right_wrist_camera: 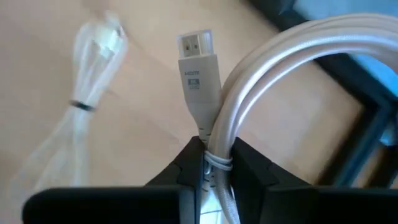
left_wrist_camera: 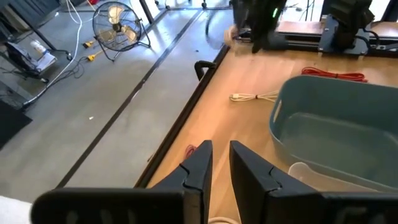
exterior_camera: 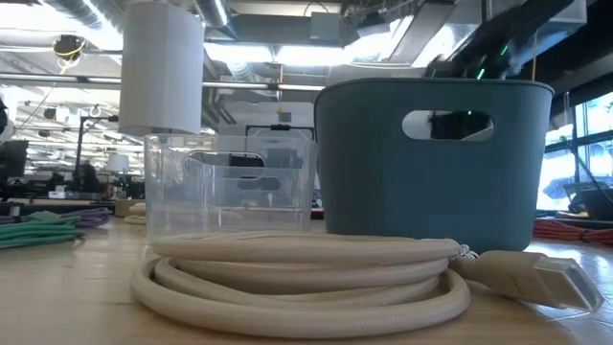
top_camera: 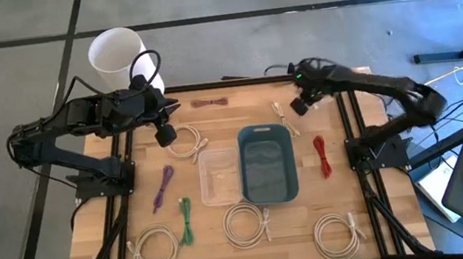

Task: Pick & Place USB Port
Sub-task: Put the light brown HDMI cable into the blue bin

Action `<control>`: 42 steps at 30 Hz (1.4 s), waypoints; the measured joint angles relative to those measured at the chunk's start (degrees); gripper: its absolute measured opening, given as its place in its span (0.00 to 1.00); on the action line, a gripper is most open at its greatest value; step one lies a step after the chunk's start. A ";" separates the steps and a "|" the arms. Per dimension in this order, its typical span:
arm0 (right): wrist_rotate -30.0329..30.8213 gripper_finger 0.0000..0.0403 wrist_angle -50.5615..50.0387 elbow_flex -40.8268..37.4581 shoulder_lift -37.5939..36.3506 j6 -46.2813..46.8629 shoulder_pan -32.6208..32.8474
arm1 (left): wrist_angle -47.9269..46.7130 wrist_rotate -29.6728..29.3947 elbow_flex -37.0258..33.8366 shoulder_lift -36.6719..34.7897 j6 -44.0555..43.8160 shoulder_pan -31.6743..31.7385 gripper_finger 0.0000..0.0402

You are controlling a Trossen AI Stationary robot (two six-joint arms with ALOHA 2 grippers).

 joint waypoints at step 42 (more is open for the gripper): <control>-28.41 0.13 -5.39 46.91 5.77 2.07 36.16 | 0.24 0.39 0.01 0.00 3.17 4.42 0.09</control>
